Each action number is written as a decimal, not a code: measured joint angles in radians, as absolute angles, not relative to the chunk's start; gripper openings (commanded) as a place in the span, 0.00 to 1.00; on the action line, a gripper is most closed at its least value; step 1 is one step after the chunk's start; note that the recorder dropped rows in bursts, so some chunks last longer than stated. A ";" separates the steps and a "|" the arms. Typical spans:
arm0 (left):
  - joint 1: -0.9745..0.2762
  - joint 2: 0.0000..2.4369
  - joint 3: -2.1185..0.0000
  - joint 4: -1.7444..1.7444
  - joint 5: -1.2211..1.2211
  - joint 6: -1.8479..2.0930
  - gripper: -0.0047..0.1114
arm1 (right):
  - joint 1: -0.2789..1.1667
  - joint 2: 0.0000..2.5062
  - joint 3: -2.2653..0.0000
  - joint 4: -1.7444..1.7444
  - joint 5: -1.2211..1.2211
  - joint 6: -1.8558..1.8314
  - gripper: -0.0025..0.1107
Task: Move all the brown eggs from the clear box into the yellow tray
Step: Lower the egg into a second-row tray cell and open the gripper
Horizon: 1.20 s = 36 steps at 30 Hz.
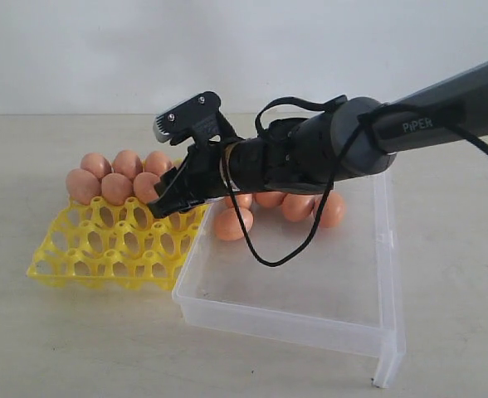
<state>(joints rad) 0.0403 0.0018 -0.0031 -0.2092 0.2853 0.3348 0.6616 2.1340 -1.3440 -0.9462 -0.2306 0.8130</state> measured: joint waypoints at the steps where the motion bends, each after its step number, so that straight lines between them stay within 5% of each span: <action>1: 0.040 0.002 -0.003 -0.209 0.285 0.335 0.00 | 0.662 2.136 -1.348 -0.932 -0.234 0.795 0.02; 36: 0.040 0.002 -0.003 -0.209 0.285 0.335 0.00 | 0.662 2.200 -1.403 -0.867 -0.193 0.639 0.04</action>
<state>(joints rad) 0.0403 0.0018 -0.0031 -0.2092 0.2853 0.3348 0.6616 2.2003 -1.4035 -0.8674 -0.1930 0.6395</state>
